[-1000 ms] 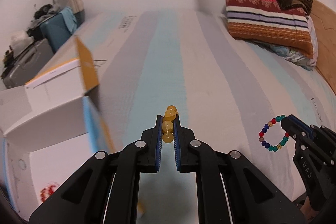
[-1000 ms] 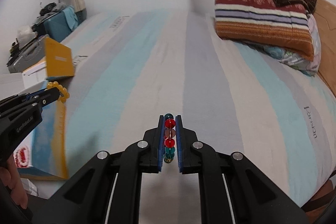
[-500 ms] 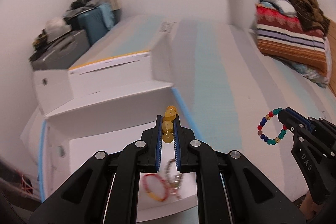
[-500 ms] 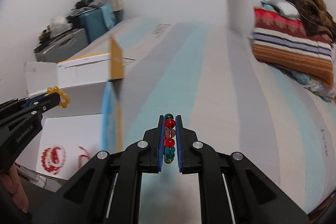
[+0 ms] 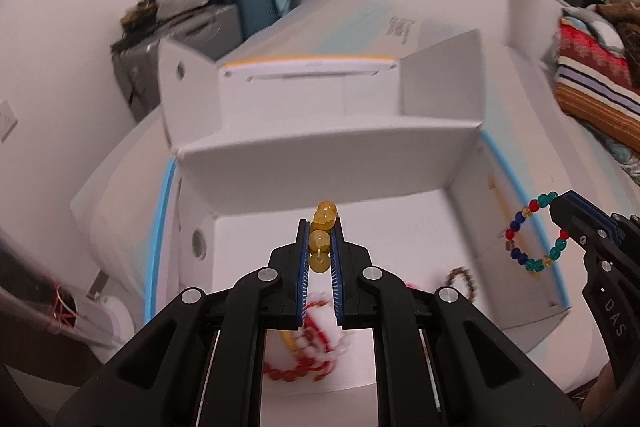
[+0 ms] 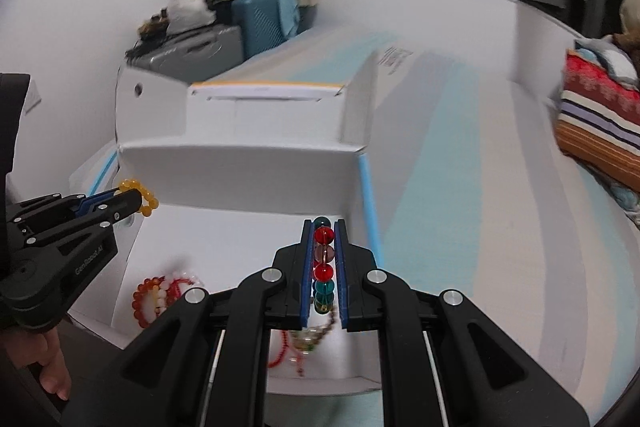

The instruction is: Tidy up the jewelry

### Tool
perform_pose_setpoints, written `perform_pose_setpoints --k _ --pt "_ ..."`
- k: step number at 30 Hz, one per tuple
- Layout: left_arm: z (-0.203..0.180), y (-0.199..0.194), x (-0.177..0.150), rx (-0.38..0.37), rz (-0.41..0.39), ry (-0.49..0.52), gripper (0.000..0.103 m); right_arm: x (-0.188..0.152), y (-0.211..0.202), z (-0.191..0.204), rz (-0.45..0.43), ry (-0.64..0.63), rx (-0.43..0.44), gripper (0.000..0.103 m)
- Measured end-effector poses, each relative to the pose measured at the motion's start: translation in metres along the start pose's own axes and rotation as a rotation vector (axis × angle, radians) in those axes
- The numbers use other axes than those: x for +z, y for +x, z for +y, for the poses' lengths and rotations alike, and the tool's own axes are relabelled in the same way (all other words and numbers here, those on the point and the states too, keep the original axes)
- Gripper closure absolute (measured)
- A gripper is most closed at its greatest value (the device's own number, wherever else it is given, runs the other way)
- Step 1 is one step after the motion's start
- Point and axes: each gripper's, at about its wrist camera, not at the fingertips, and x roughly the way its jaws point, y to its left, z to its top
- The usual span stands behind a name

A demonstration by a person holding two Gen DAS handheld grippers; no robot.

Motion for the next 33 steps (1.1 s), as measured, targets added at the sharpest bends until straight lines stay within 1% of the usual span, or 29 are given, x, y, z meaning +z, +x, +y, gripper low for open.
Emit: perform_pose_setpoints --k 4,9,15,17,19,21,22,23,24,25,26,27,28,29,31,32,33 --pt "0.016 0.022 -0.011 0.004 0.057 -0.018 0.094 -0.009 0.029 0.017 0.074 -0.02 0.014 0.094" --pt "0.027 0.039 -0.02 0.006 0.097 -0.035 0.094 -0.019 0.058 0.024 0.14 -0.016 0.011 0.094" --pt "0.03 0.046 -0.026 0.005 0.117 -0.036 0.094 -0.024 0.075 0.028 0.171 -0.02 0.006 0.094" --pt "0.031 0.049 -0.027 0.002 0.116 -0.038 0.09 -0.025 0.077 0.028 0.179 -0.022 0.005 0.093" --pt "0.032 0.049 -0.028 0.012 0.113 -0.04 0.089 -0.026 0.077 0.027 0.179 -0.02 0.001 0.093" --pt "0.032 0.047 -0.028 0.016 0.108 -0.034 0.089 -0.025 0.076 0.025 0.18 -0.017 0.0 0.086" --pt "0.031 0.046 -0.027 0.018 0.106 -0.034 0.087 -0.024 0.073 0.024 0.172 -0.013 -0.001 0.074" --pt "0.032 0.042 -0.027 0.023 0.098 -0.036 0.08 -0.023 0.07 0.025 0.158 -0.008 0.002 0.068" --pt "0.032 0.036 -0.028 0.026 0.079 -0.039 0.074 -0.022 0.061 0.023 0.135 -0.001 0.001 0.06" --pt "0.032 0.029 -0.029 0.029 0.059 -0.042 0.063 -0.021 0.056 0.022 0.121 0.0 -0.002 0.055" --pt "0.033 0.024 -0.029 0.033 0.045 -0.044 0.055 -0.02 0.047 0.021 0.101 0.003 0.0 0.049" --pt "0.034 0.016 -0.031 0.038 0.022 -0.048 0.052 -0.02 0.04 0.019 0.087 0.006 0.004 0.045" --pt "0.035 0.011 -0.032 0.04 0.006 -0.053 0.041 -0.02 0.032 0.017 0.066 0.011 0.004 0.037" --pt "0.036 0.001 -0.036 0.04 -0.02 -0.065 0.028 -0.02 0.027 0.016 0.052 0.014 0.003 0.034" --pt "0.04 -0.016 -0.044 0.036 -0.071 -0.094 0.019 -0.023 0.011 0.014 0.012 0.019 -0.013 0.022" --pt "0.041 -0.021 -0.048 0.039 -0.082 -0.096 0.015 -0.026 0.005 0.012 -0.003 0.023 -0.021 0.016" --pt "0.042 -0.027 -0.052 0.041 -0.092 -0.096 0.014 -0.028 0.001 0.011 -0.011 0.026 -0.021 0.015"
